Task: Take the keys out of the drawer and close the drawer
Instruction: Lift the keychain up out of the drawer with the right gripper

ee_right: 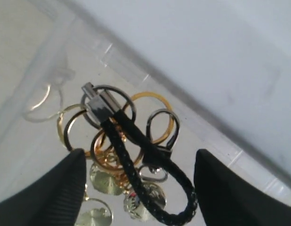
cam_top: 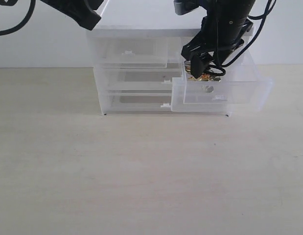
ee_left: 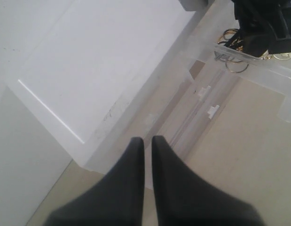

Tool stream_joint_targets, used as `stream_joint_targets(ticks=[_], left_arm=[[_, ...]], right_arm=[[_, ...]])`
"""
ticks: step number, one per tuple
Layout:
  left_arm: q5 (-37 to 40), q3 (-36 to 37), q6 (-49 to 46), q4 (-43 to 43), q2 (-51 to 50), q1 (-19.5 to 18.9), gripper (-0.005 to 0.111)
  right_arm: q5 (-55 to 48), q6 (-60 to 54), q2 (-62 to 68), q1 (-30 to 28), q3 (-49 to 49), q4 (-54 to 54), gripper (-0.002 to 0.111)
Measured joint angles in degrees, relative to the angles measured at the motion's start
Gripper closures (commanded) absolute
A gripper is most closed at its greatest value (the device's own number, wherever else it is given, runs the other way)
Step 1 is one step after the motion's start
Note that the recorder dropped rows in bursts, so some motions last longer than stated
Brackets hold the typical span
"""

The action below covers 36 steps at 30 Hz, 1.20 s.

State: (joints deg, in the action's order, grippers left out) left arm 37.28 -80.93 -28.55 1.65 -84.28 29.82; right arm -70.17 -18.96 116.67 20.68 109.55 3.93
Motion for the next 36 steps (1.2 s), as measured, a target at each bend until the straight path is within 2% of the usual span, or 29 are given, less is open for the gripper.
stream_joint_targets(ticks=[5, 10, 23, 36], left_arm=[[0.00, 0.00, 0.00, 0.00, 0.00, 0.00, 0.103], [-0.05, 0.00, 0.00, 0.00, 0.00, 0.00, 0.103], [-0.42, 0.00, 0.00, 0.00, 0.00, 0.00, 0.103], [-0.87, 0.00, 0.00, 0.00, 0.00, 0.00, 0.103]], right_arm=[[-0.08, 0.19, 0.40, 0.23, 0.47, -1.20, 0.085], [0.15, 0.58, 0.63, 0.35, 0.47, -2.61, 0.108], [0.26, -0.13, 0.10, 0.35, 0.55, -2.74, 0.108], [0.02, 0.14, -8.66, 0.35, -0.38, -1.40, 0.108]])
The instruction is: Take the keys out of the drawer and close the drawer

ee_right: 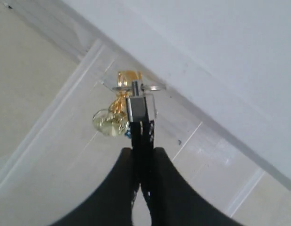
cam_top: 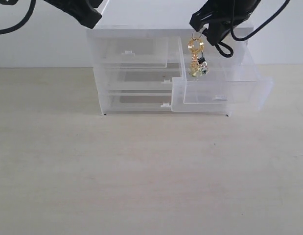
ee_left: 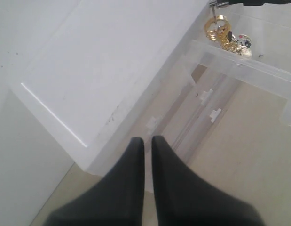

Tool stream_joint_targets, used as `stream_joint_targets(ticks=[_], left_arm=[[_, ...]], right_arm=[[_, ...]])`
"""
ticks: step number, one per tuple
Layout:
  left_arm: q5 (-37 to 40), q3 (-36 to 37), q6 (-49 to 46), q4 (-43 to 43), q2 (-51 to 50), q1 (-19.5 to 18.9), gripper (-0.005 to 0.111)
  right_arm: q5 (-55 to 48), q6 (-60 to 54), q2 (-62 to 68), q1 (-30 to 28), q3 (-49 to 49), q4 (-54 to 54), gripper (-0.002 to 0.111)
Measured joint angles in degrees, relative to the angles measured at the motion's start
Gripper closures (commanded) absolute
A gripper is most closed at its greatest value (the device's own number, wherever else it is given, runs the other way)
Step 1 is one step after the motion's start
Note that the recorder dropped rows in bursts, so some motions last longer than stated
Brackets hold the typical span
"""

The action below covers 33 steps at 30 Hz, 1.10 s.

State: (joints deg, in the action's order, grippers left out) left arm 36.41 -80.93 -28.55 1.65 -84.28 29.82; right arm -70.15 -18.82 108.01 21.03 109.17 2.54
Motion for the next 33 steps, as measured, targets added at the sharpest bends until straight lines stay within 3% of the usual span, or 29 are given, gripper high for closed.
stream_joint_targets(ticks=[10, 33], left_arm=[[0.00, 0.00, 0.66, 0.00, 0.00, 0.00, 0.103], [0.00, 0.00, 1.88, 0.58, 0.00, 0.00, 0.103]], right_arm=[[0.00, 0.00, -5.48, 0.00, -6.51, 0.69, 0.108], [-0.11, 3.17, -25.30, -0.10, -7.50, -0.28, 0.108]])
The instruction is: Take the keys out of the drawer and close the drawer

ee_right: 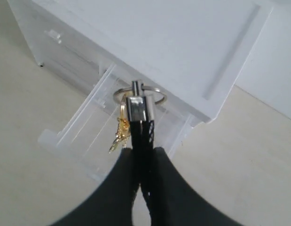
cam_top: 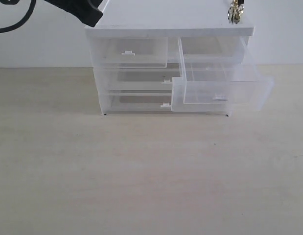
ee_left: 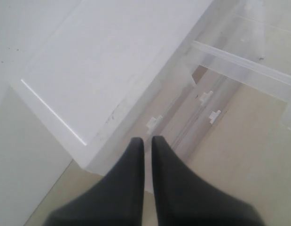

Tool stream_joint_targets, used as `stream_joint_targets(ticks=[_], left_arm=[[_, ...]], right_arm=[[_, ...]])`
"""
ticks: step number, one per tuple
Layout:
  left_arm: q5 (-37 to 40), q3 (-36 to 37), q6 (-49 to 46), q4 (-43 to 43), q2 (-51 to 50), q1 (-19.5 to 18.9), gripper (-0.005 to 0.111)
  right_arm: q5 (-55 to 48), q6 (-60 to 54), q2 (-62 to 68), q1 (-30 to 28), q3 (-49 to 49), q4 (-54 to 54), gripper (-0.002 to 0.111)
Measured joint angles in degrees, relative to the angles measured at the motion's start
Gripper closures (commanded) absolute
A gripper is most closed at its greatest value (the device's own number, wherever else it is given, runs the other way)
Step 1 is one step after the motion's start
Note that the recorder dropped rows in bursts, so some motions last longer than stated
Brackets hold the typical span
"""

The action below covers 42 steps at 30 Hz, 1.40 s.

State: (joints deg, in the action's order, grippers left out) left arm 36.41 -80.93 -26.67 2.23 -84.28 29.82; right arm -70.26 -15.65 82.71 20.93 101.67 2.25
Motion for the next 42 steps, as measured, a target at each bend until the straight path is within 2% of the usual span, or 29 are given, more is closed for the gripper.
stream_joint_targets(ticks=[10, 18, 24, 34, 37, 41, 42], left_arm=[[-1.77, 0.00, 0.00, 1.63, -0.11, 0.00, 0.103], [-2.69, -0.09, 0.00, 1.78, -4.33, 0.00, 0.103], [-4.31, -0.09, 0.00, 1.78, -6.95, 0.00, 0.103], [-7.86, -0.09, 0.00, 1.81, -9.18, 0.00, 0.103], [-8.31, -0.09, 0.00, 1.81, -9.79, 0.00, 0.103], [-8.57, -0.09, 0.00, 1.81, -10.55, 0.00, 0.103], [-8.57, -0.09, 0.00, 1.81, -10.68, 0.00, 0.103]], right_arm=[[-0.11, -0.65, -8.81, -0.21, -14.16, 7.64, 0.108], [0.11, -3.48, -10.28, -0.21, -28.79, 13.42, 0.108], [5.47, -6.87, -10.28, -0.21, -39.84, 18.53, 0.108], [11.43, -9.28, -10.28, -0.21, -47.51, 20.72, 0.108], [11.67, -9.41, -10.28, -0.21, -47.65, 20.84, 0.095], [11.85, -9.41, -10.28, -0.21, -47.65, 20.95, 0.064], [11.90, -9.41, -10.28, -0.21, -47.65, 20.95, 0.060]])
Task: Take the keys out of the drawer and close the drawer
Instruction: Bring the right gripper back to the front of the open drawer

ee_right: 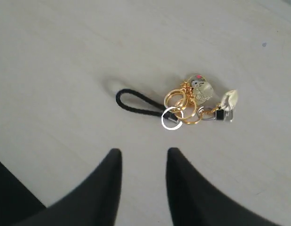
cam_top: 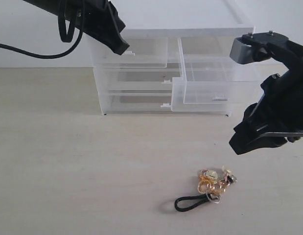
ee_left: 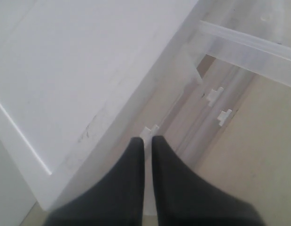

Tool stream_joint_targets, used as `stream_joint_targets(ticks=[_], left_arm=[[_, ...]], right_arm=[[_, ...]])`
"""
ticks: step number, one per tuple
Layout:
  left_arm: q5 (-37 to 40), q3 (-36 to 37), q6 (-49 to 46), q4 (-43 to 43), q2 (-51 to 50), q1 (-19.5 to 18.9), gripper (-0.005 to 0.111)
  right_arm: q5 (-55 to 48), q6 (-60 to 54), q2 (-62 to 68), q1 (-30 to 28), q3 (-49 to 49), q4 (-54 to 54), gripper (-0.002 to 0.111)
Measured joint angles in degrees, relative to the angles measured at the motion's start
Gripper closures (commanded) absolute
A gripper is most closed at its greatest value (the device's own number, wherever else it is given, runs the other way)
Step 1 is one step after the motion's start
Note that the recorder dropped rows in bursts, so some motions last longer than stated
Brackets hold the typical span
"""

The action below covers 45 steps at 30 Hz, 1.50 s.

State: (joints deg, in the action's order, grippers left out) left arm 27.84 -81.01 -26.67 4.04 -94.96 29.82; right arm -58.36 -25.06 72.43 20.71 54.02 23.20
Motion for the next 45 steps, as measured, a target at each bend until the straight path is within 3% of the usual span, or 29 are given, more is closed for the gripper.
stream_joint_targets(ticks=[2, 4, 9, 16, 26, 30, 37, 45], left_arm=[[0.00, 0.00, 0.00, 0.00, -0.13, 0.00, 0.103], [0.00, 0.00, 0.00, 0.00, -0.23, 0.00, 0.103], [-1.31, 0.00, 0.00, 0.00, -0.23, 0.00, 0.103], [-4.06, 0.00, 0.00, 0.00, -2.68, 0.00, 0.103], [-10.80, 0.00, 0.00, 0.00, -8.59, 0.00, 0.103], [-13.55, 0.00, 0.00, 0.00, -10.22, 0.00, 0.103], [-19.23, 0.00, -0.25, 0.00, -13.53, 0.00, 0.103], [-19.68, 0.11, -0.33, 0.00, -13.75, -1.25, 0.103]], right_arm=[[0.25, 0.00, 0.00, 0.00, 0.00, 0.00, 0.059], [0.53, 0.00, 0.00, 0.00, 0.00, 0.00, 0.065], [0.89, 0.00, 0.00, 0.00, 0.00, 0.00, 0.108], [1.75, -1.90, 0.00, 0.00, 0.00, 0.00, 0.108], [14.22, -1.08, -2.85, 0.00, -1.21, 0.00, 0.109], [24.80, 0.30, -6.44, 0.00, -7.68, 0.86, 0.109], [50.35, 0.56, -10.72, 0.60, -24.53, 13.85, 0.109], [88.50, 3.17, -10.72, 23.76, -36.82, 14.25, 0.109]])
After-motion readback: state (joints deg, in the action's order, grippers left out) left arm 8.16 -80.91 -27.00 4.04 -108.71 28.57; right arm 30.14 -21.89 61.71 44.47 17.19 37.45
